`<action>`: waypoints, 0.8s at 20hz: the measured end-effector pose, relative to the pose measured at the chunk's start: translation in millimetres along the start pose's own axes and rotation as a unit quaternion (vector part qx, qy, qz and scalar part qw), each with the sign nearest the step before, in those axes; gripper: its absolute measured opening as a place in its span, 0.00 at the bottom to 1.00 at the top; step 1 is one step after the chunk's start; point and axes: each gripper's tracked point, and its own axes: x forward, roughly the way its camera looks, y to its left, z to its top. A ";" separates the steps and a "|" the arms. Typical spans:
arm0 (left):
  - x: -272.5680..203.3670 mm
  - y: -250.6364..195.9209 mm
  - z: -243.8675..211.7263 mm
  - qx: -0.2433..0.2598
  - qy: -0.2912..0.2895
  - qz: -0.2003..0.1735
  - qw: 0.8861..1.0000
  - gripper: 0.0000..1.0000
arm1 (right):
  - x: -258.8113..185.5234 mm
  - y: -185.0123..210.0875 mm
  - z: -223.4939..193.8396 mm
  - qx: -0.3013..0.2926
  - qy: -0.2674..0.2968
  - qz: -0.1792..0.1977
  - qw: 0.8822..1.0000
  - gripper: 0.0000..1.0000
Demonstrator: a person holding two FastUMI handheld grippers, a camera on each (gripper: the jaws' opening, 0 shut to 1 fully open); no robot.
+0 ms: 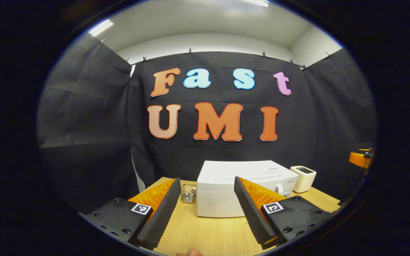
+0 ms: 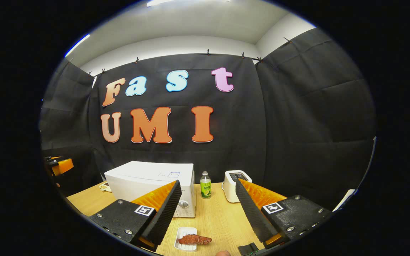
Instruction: Open the microwave oven with the left hand, put the food in, and close the microwave oven.
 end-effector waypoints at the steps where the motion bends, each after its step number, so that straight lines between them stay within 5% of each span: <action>1: 1.3 -5.8 -3.8 -0.003 0.003 -0.005 1.000 0.94 | -0.9 2.7 -0.5 0.002 -0.002 0.001 1.000 0.95; 5: 10.5 -31.8 -21.4 -0.003 0.014 -0.022 1.000 1.00 | -1.3 9.7 -11.8 0.002 0.008 0.009 1.000 0.95; 11: 28.0 -86.0 -46.4 0.047 0.005 -0.045 0.998 0.95 | -3.2 -1.3 -15.8 0.004 0.006 0.001 1.000 0.95; 13: 27.9 -125.1 -61.0 0.004 0.019 -0.084 0.996 0.97 | -4.9 -6.8 -20.8 0.006 0.010 0.001 1.000 0.95; 16: 41.9 -154.9 -75.9 -0.009 0.024 -0.094 0.995 0.94 | -8.0 -23.8 -26.2 0.004 0.009 -0.005 1.000 0.95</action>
